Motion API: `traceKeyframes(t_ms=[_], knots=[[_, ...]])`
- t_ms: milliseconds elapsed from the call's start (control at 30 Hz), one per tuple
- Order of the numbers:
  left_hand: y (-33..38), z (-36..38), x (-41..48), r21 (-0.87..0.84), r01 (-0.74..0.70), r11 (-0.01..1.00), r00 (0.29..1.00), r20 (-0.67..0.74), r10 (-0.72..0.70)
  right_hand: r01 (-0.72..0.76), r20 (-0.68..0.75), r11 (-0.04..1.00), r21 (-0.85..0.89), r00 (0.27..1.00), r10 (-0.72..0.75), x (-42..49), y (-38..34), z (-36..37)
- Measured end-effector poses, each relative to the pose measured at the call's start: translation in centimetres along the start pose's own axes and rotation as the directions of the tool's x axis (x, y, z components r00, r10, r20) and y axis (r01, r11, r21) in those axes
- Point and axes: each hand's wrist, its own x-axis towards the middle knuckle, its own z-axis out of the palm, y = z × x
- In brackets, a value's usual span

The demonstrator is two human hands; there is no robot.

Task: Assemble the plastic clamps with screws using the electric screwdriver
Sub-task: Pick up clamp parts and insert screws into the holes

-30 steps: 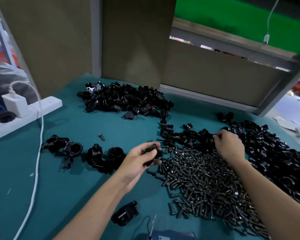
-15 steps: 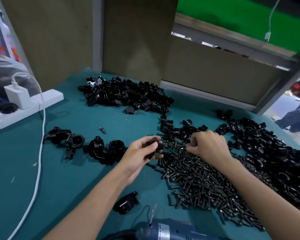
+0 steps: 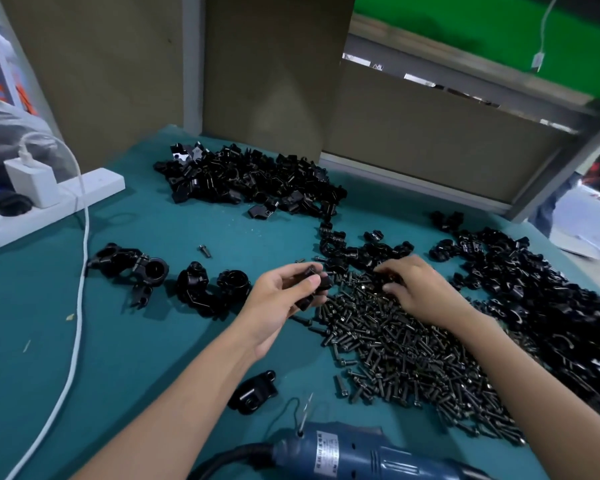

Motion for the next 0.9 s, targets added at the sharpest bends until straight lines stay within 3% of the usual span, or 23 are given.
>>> traceKeyframes(t_ms=[100,200,300,567,900], knots=[[0.1,0.1,0.0,-0.012,-0.01,1.0,1.0,-0.013,0.01,0.042,-0.223,0.932,0.36,0.974,0.042,-0.7,-2.6,0.2],[-0.2,0.3,0.1,-0.016,-0.02,1.0,0.999,-0.041,0.019,0.15,-0.286,0.786,0.599,0.957,0.035,-1.6,-6.7,0.7],[-0.5,0.4,-0.1,0.014,-0.037,0.999,0.998,-0.04,0.038,0.229,-0.349,0.74,0.633,0.937,0.009,-2.1,-9.0,1.7],[-0.6,0.0,-0.1,-0.054,-0.103,0.993,0.994,-0.027,0.102,0.238,-0.357,0.612,0.754,0.931,0.078,-2.3,-9.7,1.5],[-0.3,-0.4,-0.4,-0.103,-0.103,0.989,0.995,-0.023,0.101,0.26,-0.377,0.604,0.753,0.923,0.073,-2.6,-10.1,1.9]])
